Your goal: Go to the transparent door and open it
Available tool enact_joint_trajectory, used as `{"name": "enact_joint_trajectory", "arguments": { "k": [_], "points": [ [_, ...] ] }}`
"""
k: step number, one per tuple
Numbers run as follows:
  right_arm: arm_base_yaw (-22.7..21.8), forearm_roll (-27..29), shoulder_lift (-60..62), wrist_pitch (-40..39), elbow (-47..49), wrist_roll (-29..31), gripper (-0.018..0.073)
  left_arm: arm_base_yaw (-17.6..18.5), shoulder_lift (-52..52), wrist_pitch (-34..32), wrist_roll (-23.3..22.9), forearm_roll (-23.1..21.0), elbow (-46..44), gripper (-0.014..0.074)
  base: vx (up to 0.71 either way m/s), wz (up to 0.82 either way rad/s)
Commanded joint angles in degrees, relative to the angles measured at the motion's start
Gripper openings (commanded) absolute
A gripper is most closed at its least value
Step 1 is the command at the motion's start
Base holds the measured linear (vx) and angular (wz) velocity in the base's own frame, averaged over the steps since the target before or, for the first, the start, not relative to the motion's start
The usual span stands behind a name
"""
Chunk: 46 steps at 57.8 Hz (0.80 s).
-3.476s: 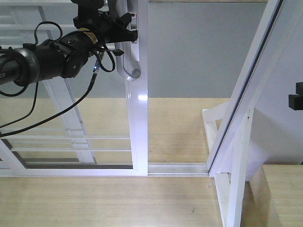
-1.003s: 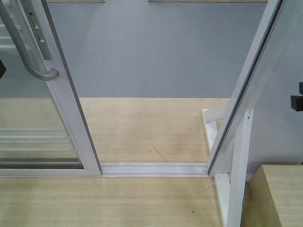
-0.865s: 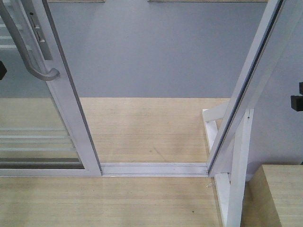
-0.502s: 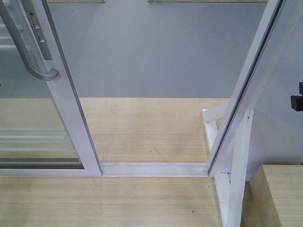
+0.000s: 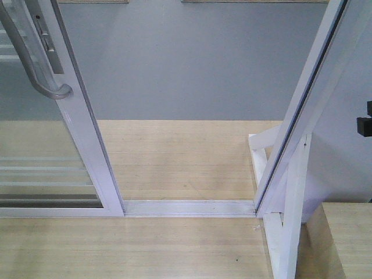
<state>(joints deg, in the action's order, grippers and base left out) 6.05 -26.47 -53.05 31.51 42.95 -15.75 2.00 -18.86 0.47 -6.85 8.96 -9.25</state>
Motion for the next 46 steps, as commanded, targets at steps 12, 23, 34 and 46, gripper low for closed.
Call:
{"name": "enact_joint_trajectory", "arguments": {
  "k": [12, 23, 34, 46],
  "points": [
    [-0.30, -1.63, 0.78, -3.27, 1.67, 0.07, 0.0498, 0.20, 15.45, -5.83, 0.03, 1.26, 8.42, -0.0008, 0.00, 0.00],
    [-0.30, -1.63, 0.78, -3.27, 1.67, 0.07, 0.0498, 0.20, 20.47, -5.84, -0.08, 1.22, 11.75, -0.0008, 0.00, 0.00],
    [-0.30, -1.64, 0.78, -3.20, 1.67, 0.07, 0.0498, 0.25, 20.39, -5.01, -0.08, 1.22, 11.75, -0.0008, 0.00, 0.00],
    [-0.30, -1.64, 0.78, -3.11, 1.67, 0.07, 0.0498, 0.19, 20.33, -4.56, -0.08, 1.22, 11.50, -0.0007, 0.00, 0.00]
  ]
}}
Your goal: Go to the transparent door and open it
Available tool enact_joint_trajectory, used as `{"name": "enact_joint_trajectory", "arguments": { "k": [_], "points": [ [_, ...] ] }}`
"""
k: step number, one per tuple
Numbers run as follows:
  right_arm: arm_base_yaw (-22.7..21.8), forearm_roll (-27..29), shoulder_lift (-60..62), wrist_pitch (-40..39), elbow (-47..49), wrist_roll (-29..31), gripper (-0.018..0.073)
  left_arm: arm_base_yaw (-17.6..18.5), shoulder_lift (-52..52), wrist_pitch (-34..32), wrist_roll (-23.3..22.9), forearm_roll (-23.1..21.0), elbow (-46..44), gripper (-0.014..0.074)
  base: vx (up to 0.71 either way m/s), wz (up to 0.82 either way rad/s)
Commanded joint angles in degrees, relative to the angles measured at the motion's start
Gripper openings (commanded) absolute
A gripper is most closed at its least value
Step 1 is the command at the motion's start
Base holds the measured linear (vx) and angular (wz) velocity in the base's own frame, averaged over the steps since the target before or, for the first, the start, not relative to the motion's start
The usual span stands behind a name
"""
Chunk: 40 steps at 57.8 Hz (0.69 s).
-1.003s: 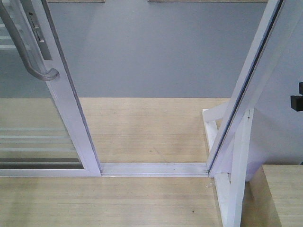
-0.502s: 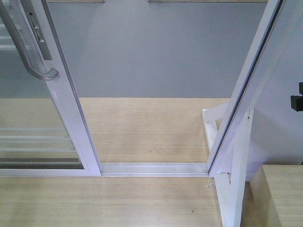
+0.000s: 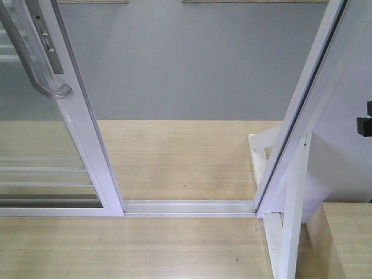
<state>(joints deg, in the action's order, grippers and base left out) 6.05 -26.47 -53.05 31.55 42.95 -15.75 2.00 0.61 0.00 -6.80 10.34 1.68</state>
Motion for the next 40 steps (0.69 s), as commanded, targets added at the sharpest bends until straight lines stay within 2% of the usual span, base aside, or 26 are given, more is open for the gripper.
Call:
{"name": "enact_joint_trajectory", "arguments": {
  "k": [1, 34, 38, 40],
  "points": [
    [-0.30, -1.64, 0.78, -3.15, 1.67, 0.07, 0.0498, 0.19, 0.86, -4.03, -0.13, -0.16, 0.57, -0.0007, 0.00, 0.00],
    [-0.30, -1.64, 0.78, -3.15, 1.67, 0.07, 0.0498, 0.19, 0.86, -4.03, -0.13, -0.16, 0.57, -0.0007, 0.00, 0.00],
    [-0.58, -4.66, 0.78, -3.81, 1.67, 0.27, 0.0486, 0.19, 0.86, -4.03, -0.13, -0.16, 0.57, -0.0007, 0.00, 0.00],
    [-0.58, -4.43, 0.96, -3.68, 1.67, 0.04, 0.0476, 0.19, 0.86, -4.03, -0.08, -0.16, 0.57, -0.0007, 0.00, 0.00]
  ]
}}
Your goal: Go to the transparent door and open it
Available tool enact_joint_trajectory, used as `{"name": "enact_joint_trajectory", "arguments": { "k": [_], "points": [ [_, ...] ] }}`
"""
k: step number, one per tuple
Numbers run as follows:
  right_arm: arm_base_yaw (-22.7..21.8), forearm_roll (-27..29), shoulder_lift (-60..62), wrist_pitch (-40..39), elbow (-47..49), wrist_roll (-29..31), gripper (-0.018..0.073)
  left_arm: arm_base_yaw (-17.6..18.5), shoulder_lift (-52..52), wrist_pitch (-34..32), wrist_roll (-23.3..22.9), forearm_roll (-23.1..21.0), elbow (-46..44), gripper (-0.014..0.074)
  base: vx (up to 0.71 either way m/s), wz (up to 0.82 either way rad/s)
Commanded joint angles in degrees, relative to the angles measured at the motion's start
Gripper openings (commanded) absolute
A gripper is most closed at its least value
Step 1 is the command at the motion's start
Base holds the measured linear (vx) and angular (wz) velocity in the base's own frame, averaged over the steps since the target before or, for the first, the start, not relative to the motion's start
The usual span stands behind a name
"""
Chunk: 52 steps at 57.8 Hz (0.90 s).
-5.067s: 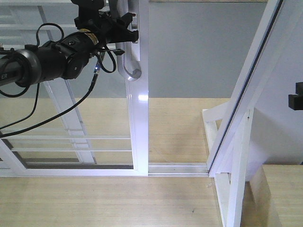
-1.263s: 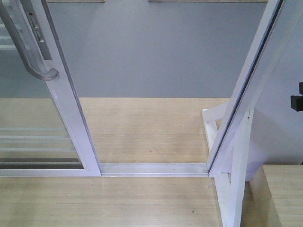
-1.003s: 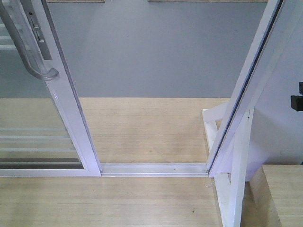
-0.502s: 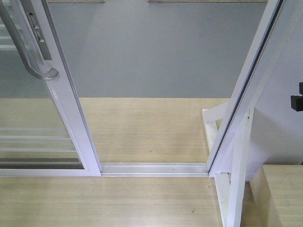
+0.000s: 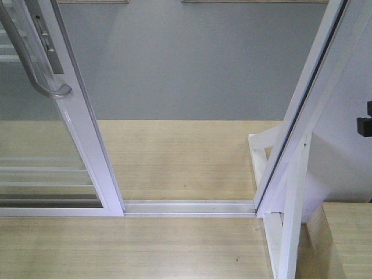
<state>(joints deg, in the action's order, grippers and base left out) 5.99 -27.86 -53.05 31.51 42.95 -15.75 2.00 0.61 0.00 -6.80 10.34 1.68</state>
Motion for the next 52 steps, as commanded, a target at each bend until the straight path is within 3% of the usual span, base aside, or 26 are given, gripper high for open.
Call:
{"name": "enact_joint_trajectory", "arguments": {
  "k": [1, 5, 12, 18, 31, 37, 45, 52],
  "points": [
    [-0.53, -2.91, 1.16, -3.40, 1.67, 0.11, 0.0471, 0.19, 0.86, -4.03, -0.08, -0.16, 0.57, -0.0007, 0.00, 0.00],
    [-1.83, -0.76, 3.34, -2.95, 1.67, 0.38, 0.0428, 0.19, 0.86, -4.03, -0.08, -0.16, 0.57, -0.0007, 0.00, 0.00],
    [-7.26, 9.65, 7.09, -2.56, 1.67, 1.19, 0.0330, 0.19, 0.86, -4.03, -0.08, -0.16, 0.57, -0.0007, 0.00, 0.00],
    [-10.42, 12.47, 10.58, -2.70, 0.93, 1.19, 0.0232, 0.19, 0.86, -4.03, -0.08, -0.16, 0.57, -0.0007, 0.00, 0.00],
    [-10.84, 13.59, 22.30, -19.97, -15.60, 1.19, -0.0017, 0.19, 0.86, -4.03, -0.08, -0.16, 0.57, -0.0007, 0.00, 0.00],
    [-10.84, 14.16, 28.93, -24.66, -24.22, 2.40, -0.0012, 0.19, 0.86, -4.03, -0.08, -0.16, 0.57, -0.0007, 0.00, 0.00],
    [-10.84, 21.15, 35.73, -25.02, -31.48, 7.85, -0.0008, 0.19, 0.86, -4.03, -0.08, -0.16, 0.57, -0.0007, 0.00, 0.00],
    [-10.84, 23.29, 41.51, -26.88, -36.15, 10.99, -0.0008, 0.19, 0.86, -4.03, -0.08, -0.16, 0.57, -0.0007, 0.00, 0.00]
  ]
}}
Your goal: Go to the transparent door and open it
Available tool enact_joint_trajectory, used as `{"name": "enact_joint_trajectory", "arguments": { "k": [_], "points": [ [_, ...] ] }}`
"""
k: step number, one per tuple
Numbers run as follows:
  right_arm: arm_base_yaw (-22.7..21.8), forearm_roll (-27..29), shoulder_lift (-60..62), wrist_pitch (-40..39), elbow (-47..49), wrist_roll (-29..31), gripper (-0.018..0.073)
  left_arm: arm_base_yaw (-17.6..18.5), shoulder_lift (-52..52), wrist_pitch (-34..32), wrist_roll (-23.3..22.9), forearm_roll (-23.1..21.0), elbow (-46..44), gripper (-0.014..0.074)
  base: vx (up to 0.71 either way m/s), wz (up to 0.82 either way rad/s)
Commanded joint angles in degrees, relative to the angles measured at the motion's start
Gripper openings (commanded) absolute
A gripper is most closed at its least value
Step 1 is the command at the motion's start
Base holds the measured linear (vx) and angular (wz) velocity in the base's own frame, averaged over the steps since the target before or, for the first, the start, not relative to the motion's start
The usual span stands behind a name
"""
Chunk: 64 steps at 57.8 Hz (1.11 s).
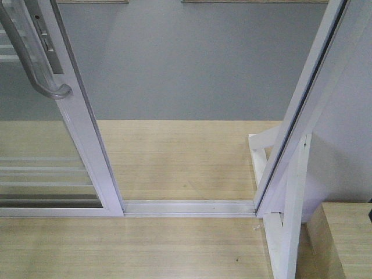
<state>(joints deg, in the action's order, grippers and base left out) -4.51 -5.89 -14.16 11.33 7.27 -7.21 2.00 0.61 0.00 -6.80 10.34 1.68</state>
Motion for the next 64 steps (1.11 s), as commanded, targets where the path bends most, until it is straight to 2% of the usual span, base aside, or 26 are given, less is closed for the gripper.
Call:
{"name": "enact_joint_trajectory", "arguments": {
  "k": [1, 15, 32, 64],
  "points": [
    [-0.34, 1.45, 3.66, -7.50, -1.22, 2.57, -0.0008, 0.19, 0.86, -4.03, -0.08, -0.16, 0.57, -0.0007, 0.00, 0.00],
    [-0.43, 2.54, 16.07, -10.58, -9.17, 1.60, -0.0006, 0.19, 0.86, -4.09, -0.08, -0.16, 0.57, -0.0006, 0.00, 0.00],
    [-0.33, 6.71, 15.74, -8.77, -9.24, 5.23, -0.0006, 0.19, 0.86, -3.93, -0.08, -0.16, 0.57, -0.0006, 0.00, 0.00],
    [-0.33, 6.66, 15.67, -8.69, -9.24, 4.87, -0.0006, 0.19, 0.86, -3.93, -0.08, -0.16, 0.57, -0.0006, 0.00, 0.00]
  ]
}}
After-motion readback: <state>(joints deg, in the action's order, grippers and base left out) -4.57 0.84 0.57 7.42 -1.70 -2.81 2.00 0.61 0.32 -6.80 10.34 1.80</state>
